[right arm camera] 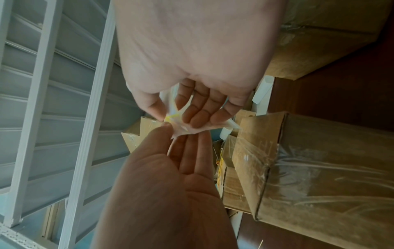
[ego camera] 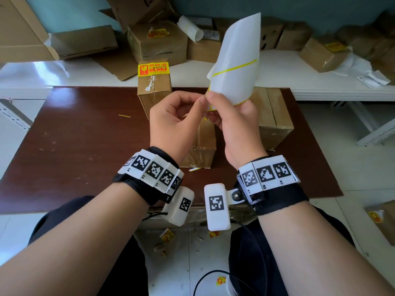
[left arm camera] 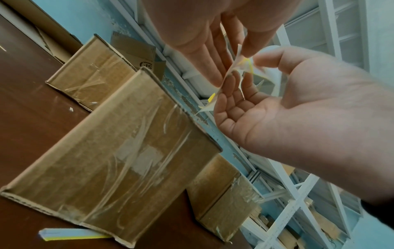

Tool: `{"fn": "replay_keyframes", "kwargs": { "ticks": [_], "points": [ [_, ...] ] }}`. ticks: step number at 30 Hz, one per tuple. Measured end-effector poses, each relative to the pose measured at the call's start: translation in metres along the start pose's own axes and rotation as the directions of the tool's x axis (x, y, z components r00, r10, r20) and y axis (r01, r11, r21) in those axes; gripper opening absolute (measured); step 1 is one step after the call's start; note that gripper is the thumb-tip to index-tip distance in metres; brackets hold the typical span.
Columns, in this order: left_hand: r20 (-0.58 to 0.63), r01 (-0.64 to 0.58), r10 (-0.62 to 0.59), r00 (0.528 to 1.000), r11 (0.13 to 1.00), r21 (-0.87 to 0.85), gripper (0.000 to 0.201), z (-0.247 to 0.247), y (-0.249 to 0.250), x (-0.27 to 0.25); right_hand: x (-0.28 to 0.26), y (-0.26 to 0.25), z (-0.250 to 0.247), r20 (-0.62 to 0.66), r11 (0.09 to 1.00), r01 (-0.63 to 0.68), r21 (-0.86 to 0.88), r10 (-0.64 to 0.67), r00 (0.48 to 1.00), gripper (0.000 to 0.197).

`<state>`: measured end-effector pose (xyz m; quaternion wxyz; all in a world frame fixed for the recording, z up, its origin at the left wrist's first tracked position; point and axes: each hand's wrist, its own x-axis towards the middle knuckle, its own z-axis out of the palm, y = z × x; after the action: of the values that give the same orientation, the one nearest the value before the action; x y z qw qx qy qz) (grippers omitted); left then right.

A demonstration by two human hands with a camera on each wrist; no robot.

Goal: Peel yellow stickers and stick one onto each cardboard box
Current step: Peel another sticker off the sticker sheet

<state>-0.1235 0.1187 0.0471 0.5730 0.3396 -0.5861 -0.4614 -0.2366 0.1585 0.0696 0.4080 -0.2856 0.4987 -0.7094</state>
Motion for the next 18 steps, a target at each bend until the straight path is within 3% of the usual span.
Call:
{"fn": "replay_keyframes", "kwargs": {
  "ticks": [9, 14, 18],
  "points": [
    [-0.035, 0.016, -0.016, 0.999, 1.0, 0.015, 0.008, 0.0008, 0.0005, 0.0007, 0.0029, 0.0043, 0.0002, -0.069, 1.0, 0.027, 0.008, -0.027, 0.997, 0.023],
    [-0.069, 0.04, -0.039, 0.997, 0.999, 0.022, 0.007, -0.0005, -0.0014, 0.0029, 0.0043, 0.0057, 0.0012, -0.094, 0.999, 0.027, 0.039, -0.023, 0.995, 0.048],
    [-0.099, 0.072, -0.074, 0.992, 0.997, -0.023, 0.008, -0.0007, -0.0027, 0.0047, 0.0062, 0.0062, -0.0045, -0.091, 0.996, -0.01, 0.09, 0.018, 0.996, 0.035]
  ]
}}
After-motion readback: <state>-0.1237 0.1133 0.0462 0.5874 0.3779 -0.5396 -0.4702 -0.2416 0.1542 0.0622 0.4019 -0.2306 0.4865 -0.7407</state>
